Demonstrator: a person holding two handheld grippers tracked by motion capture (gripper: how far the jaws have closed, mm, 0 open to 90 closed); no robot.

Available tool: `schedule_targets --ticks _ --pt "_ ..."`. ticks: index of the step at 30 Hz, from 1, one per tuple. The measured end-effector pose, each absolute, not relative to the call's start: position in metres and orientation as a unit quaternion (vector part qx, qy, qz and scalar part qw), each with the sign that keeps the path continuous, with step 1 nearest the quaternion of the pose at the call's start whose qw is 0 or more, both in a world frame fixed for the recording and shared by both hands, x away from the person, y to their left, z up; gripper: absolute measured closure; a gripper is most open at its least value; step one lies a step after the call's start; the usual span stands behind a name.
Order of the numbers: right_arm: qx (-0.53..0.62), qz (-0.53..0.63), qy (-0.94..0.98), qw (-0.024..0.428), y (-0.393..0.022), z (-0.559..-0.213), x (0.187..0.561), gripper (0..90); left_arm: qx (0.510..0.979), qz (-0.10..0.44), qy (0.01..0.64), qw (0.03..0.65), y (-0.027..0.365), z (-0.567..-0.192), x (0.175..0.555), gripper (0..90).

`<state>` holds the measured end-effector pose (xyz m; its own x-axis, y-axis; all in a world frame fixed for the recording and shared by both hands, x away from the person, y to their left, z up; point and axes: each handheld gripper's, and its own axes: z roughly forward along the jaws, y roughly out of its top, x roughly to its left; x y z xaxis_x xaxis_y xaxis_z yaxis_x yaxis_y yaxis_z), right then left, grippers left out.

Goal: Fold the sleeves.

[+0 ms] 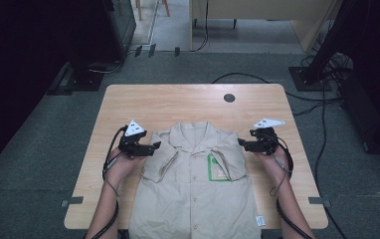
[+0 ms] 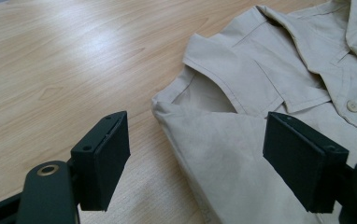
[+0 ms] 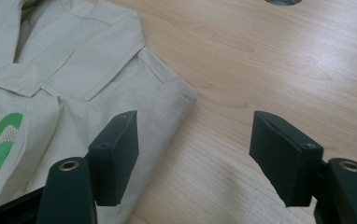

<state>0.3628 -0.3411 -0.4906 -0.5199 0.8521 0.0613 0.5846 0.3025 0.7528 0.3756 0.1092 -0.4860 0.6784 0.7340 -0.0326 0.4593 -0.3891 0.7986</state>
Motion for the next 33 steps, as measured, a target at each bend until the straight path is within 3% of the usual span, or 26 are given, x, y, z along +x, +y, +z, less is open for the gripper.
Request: schedule_targets --ticks 33 --pt "0.450 0.383 0.787 0.176 -0.326 -0.494 0.369 38.3 0.825 0.178 0.366 0.393 0.093 -0.491 0.385 24.1"
